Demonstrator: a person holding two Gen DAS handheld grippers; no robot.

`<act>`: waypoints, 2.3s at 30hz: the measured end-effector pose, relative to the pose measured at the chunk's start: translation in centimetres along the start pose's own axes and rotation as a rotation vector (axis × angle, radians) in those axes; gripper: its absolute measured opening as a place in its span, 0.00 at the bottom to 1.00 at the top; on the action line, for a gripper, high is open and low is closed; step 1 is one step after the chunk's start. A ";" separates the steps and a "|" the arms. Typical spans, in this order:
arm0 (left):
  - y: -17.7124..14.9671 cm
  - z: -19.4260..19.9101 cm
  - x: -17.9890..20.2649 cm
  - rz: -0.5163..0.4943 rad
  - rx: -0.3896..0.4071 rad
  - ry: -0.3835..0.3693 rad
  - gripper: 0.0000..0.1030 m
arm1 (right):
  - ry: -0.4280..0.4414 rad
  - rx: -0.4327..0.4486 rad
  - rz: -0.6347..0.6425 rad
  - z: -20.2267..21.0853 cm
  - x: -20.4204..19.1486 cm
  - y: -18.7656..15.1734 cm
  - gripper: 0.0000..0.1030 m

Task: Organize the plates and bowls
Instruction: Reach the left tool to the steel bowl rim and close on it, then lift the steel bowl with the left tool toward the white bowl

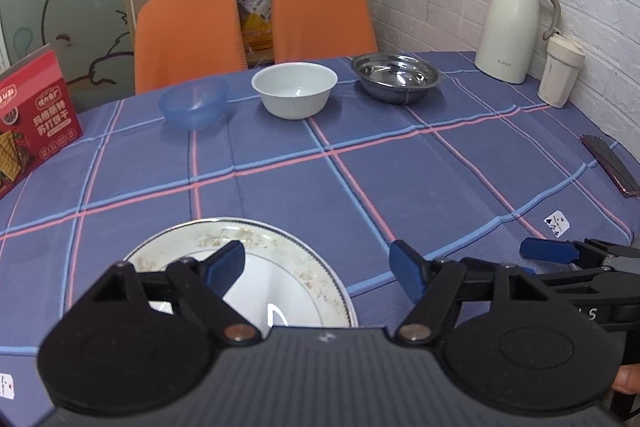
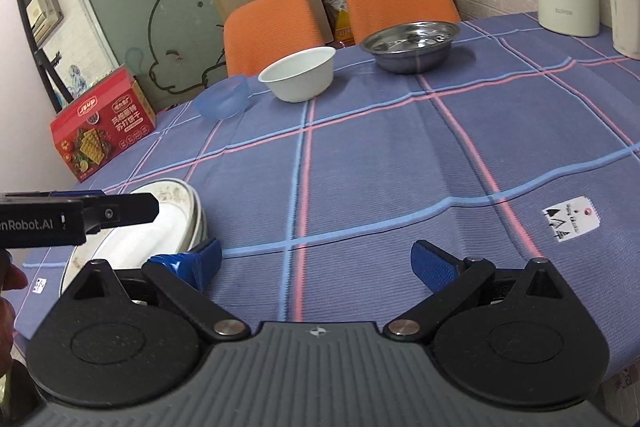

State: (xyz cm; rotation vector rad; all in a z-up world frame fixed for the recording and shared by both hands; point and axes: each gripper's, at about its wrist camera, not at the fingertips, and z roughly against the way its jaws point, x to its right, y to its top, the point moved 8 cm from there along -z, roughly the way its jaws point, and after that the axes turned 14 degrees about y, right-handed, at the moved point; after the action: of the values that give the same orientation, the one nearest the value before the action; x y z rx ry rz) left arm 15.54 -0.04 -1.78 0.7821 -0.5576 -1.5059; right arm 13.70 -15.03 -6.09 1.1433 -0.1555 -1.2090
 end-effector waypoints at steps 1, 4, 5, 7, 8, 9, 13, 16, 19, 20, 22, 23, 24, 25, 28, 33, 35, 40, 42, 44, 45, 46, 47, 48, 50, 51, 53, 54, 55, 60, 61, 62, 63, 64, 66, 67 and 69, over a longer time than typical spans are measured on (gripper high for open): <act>0.3 -0.3 0.5 -0.012 -0.001 -0.003 0.70 | -0.003 0.003 -0.007 0.1 0.5 0.1 0.86; 1.6 -1.1 2.2 -0.053 0.001 -0.015 0.70 | -0.011 0.010 -0.027 0.4 2.1 0.4 0.86; 2.4 -1.5 2.7 -0.065 0.004 -0.030 0.70 | -0.012 0.010 -0.032 0.4 2.6 0.6 0.86; 4.6 -2.2 3.8 -0.074 0.017 -0.074 0.70 | -0.018 0.007 -0.032 0.4 3.8 1.4 0.86; 6.0 -2.8 4.3 -0.075 0.023 -0.095 0.70 | -0.023 0.007 -0.027 0.4 4.4 2.0 0.86; 7.7 -3.4 4.8 -0.075 0.032 -0.116 0.70 | -0.031 0.010 -0.020 0.5 5.0 2.8 0.86; 15.3 -7.1 6.7 -0.076 0.089 -0.166 0.70 | -0.073 0.039 0.039 0.7 7.5 7.4 0.86; 19.7 -11.5 8.3 -0.054 0.063 -0.215 0.70 | -0.127 0.069 0.082 0.2 9.5 11.9 0.86; 22.1 -16.5 9.5 -0.013 -0.013 -0.243 0.70 | -0.167 0.064 0.086 -1.6 12.0 15.6 0.86; 22.6 -18.2 9.8 0.000 -0.038 -0.246 0.70 | -0.170 0.057 0.085 -2.4 12.9 16.5 0.86; 23.5 -21.2 10.4 0.014 -0.078 -0.253 0.70 | -0.172 0.030 0.068 -4.6 14.6 17.9 0.86; 23.8 -22.4 10.5 0.016 -0.090 -0.256 0.70 | -0.169 0.018 0.055 -5.7 15.5 18.5 0.86; 24.1 -23.4 10.7 0.016 -0.097 -0.247 0.70 | -0.170 0.006 0.039 -6.8 16.2 19.0 0.86; 24.3 -24.3 10.9 0.012 -0.099 -0.236 0.70 | -0.173 -0.009 0.025 -7.9 17.0 19.4 0.86; 24.2 -26.8 11.5 -0.020 -0.120 -0.209 0.70 | -0.187 -0.046 0.026 -10.6 18.3 19.9 0.86; 23.2 -28.8 12.7 -0.050 -0.151 -0.202 0.69 | -0.206 -0.096 0.053 -13.6 19.7 19.7 0.86; 23.0 -28.9 13.3 -0.064 -0.147 -0.210 0.69 | -0.202 -0.104 0.055 -14.3 19.9 19.6 0.86; 22.2 -29.5 14.1 -0.091 -0.171 -0.222 0.56 | -0.170 -0.105 0.075 -15.3 19.5 19.7 0.86; 21.9 -30.0 14.0 -0.087 -0.201 -0.225 0.47 | -0.163 -0.112 0.084 -15.5 19.3 19.4 0.86; 21.7 -30.2 14.0 -0.092 -0.205 -0.220 0.38 | -0.168 -0.111 0.106 -15.4 19.1 19.0 0.85; 21.6 -30.0 14.0 -0.090 -0.204 -0.222 0.38 | -0.174 -0.107 0.113 -15.3 19.0 19.0 0.85; 21.5 -30.0 14.1 -0.087 -0.209 -0.227 0.38 | -0.172 -0.104 0.110 -15.2 19.0 18.9 0.85; 21.5 -29.9 14.2 -0.083 -0.215 -0.234 0.38 | -0.168 -0.106 0.109 -15.2 19.0 18.9 0.85; 21.5 -29.9 14.3 -0.083 -0.222 -0.244 0.38 | -0.168 -0.108 0.114 -15.3 18.8 18.9 0.84; 21.3 -29.6 14.6 -0.087 -0.235 -0.272 0.38 | -0.163 -0.114 0.118 -15.6 18.6 19.0 0.84; 21.2 -29.5 14.7 -0.091 -0.239 -0.277 0.38 | -0.152 -0.122 0.121 -15.8 18.2 18.9 0.84; 20.9 -29.2 14.8 -0.114 -0.241 -0.259 0.38 | -0.117 -0.143 0.126 -16.3 17.3 18.8 0.84; 20.7 -29.1 14.8 -0.121 -0.246 -0.259 0.38 | -0.097 -0.158 0.127 -16.5 16.8 18.7 0.84; 20.5 -28.8 14.7 -0.119 -0.258 -0.269 0.38 | -0.085 -0.171 0.120 -16.4 16.4 18.5 0.88; 18.9 -25.7 14.6 -0.126 -0.281 -0.273 0.38 | -0.076 -0.196 0.103 -15.2 15.2 18.0 0.87; 18.5 -24.7 14.6 -0.130 -0.276 -0.270 0.37 | -0.074 -0.197 0.099 -14.8 14.9 17.9 0.87; 18.0 -23.7 14.5 -0.130 -0.272 -0.270 0.37 | -0.074 -0.198 0.099 -14.3 14.6 17.6 0.87; 17.5 -22.7 14.4 -0.126 -0.271 -0.270 0.37 | -0.079 -0.200 0.106 -13.8 14.2 17.3 0.87; 16.9 -21.7 14.3 -0.122 -0.272 -0.272 0.38 | -0.084 -0.200 0.114 -13.2 13.8 17.0 0.87; 15.6 -19.6 13.8 -0.114 -0.275 -0.273 0.38 | -0.090 -0.196 0.124 -11.9 12.5 16.0 0.88; 14.7 -18.4 13.6 -0.116 -0.276 -0.269 0.38 | -0.085 -0.191 0.124 -11.1 11.9 15.5 0.88; 12.9 -16.1 13.0 -0.120 -0.270 -0.261 0.39 | -0.071 -0.189 0.117 -9.6 10.6 14.2 0.88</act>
State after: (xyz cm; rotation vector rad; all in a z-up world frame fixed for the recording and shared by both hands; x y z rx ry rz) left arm 36.37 -12.39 -4.44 0.4187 -0.4920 -1.7652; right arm 33.40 -18.86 -4.69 0.9153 -0.1562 -1.1355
